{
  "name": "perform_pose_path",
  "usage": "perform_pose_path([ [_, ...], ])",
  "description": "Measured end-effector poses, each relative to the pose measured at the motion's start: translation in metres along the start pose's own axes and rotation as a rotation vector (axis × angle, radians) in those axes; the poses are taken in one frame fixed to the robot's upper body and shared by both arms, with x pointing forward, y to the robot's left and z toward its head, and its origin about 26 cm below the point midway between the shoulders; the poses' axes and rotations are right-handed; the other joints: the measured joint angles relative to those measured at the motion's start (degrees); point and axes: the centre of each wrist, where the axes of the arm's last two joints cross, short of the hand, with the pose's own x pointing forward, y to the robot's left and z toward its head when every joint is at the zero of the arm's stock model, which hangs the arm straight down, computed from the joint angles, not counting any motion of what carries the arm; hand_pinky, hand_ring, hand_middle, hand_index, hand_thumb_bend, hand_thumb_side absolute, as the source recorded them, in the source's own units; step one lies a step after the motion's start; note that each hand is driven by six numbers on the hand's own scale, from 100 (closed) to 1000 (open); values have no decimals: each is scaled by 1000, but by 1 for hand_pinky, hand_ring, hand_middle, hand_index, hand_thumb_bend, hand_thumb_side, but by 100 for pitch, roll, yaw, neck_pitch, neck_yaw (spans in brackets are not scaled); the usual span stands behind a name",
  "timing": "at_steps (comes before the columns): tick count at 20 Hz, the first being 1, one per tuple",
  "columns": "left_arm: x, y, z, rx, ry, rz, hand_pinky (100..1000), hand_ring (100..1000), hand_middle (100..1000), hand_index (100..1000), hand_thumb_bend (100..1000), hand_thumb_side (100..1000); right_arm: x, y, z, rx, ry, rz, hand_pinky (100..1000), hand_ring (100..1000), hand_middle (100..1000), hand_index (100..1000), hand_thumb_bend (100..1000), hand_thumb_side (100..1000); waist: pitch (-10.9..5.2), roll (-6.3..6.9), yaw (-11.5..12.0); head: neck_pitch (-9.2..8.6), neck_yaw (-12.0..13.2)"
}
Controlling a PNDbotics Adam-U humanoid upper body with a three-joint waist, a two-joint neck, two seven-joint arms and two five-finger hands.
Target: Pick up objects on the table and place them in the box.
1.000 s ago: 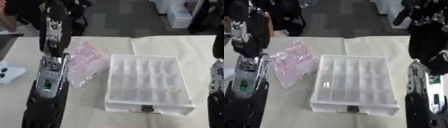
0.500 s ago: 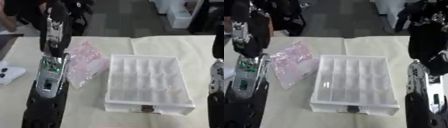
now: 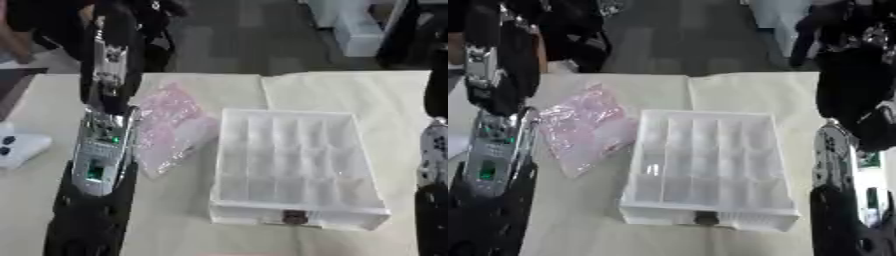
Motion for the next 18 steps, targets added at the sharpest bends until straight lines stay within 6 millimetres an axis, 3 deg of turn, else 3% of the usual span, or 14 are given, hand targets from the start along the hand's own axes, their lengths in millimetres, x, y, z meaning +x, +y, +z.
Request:
perform_pose_path([
  [7,0,0,0,0,0,0,704,724,868,918,147,1000,0,0,0,6,1,-1,313,595,838,846,100,832,-2,0,0,0,0],
  [10,0,0,0,-2,0,-2,747,758,869,916,283,1000,0,0,0,6,1,0,317,597,838,837,100,832,-11,0,0,0,-2],
  [12,0,0,0,-9,0,-7,746,762,871,915,383,887,0,0,0,7,1,0,317,597,838,834,100,832,-14,0,0,0,-3],
  [13,-1,0,1,-19,7,-15,747,762,870,915,370,902,0,0,0,7,1,0,317,597,838,834,100,832,-15,-1,-9,0,-6],
  [14,-2,0,1,-34,17,-30,726,763,871,910,511,749,0,0,0,7,1,1,316,596,839,831,100,831,-20,-5,-24,0,-9],
  [16,-6,2,-3,-92,53,-91,722,795,893,935,601,697,0,0,0,7,2,1,316,596,839,829,100,830,-47,-14,-25,0,-40],
  [17,-10,4,-8,-141,73,-136,729,810,903,946,625,688,0,0,0,7,2,1,316,596,839,828,100,830,-59,-15,-26,0,-57],
  [18,-14,6,-14,-200,98,-188,740,828,913,955,602,614,0,0,0,7,3,1,316,595,839,827,100,832,-67,-13,-31,0,-57],
])
